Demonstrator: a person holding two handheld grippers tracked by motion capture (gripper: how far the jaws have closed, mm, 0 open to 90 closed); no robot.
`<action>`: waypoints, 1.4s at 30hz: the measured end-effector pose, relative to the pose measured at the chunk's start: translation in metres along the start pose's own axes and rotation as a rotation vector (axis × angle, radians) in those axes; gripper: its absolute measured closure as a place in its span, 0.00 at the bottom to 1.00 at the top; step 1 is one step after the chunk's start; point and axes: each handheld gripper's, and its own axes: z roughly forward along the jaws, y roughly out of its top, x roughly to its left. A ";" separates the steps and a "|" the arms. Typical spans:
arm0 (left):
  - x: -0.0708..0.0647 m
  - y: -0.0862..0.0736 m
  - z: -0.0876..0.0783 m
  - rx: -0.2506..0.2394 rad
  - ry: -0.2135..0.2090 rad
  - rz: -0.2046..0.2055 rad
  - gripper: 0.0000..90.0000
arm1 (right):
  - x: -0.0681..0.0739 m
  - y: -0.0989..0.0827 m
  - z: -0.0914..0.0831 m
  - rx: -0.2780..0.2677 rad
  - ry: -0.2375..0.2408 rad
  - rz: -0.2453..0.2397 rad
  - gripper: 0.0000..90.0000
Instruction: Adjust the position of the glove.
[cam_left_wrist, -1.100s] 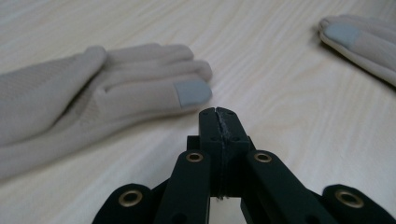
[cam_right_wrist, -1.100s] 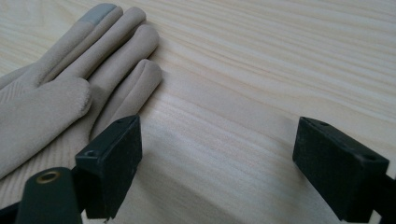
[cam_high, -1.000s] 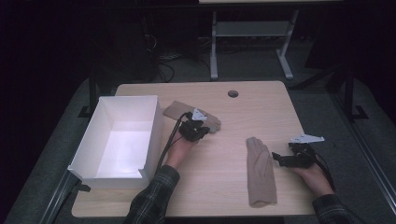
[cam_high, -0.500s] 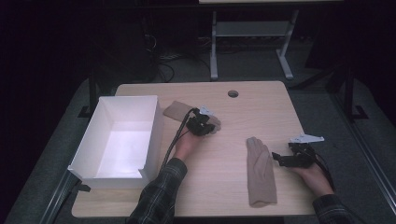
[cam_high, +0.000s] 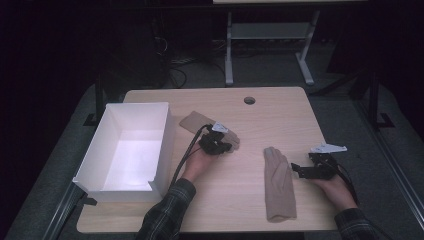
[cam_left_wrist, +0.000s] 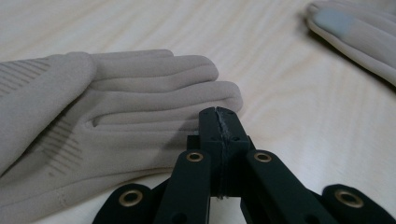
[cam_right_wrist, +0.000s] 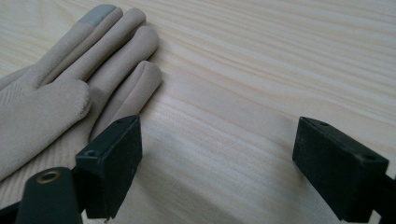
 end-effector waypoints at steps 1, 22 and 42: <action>0.000 0.000 0.000 0.000 0.000 0.000 1.00 | 0.000 0.000 0.000 0.000 0.000 0.000 0.17; -0.067 -0.017 -0.007 0.013 -0.151 0.073 1.00 | 0.000 0.000 0.000 0.001 -0.001 0.001 0.17; -0.063 -0.005 -0.029 -0.048 -0.093 0.114 1.00 | 0.000 0.000 0.000 0.001 -0.001 0.002 0.17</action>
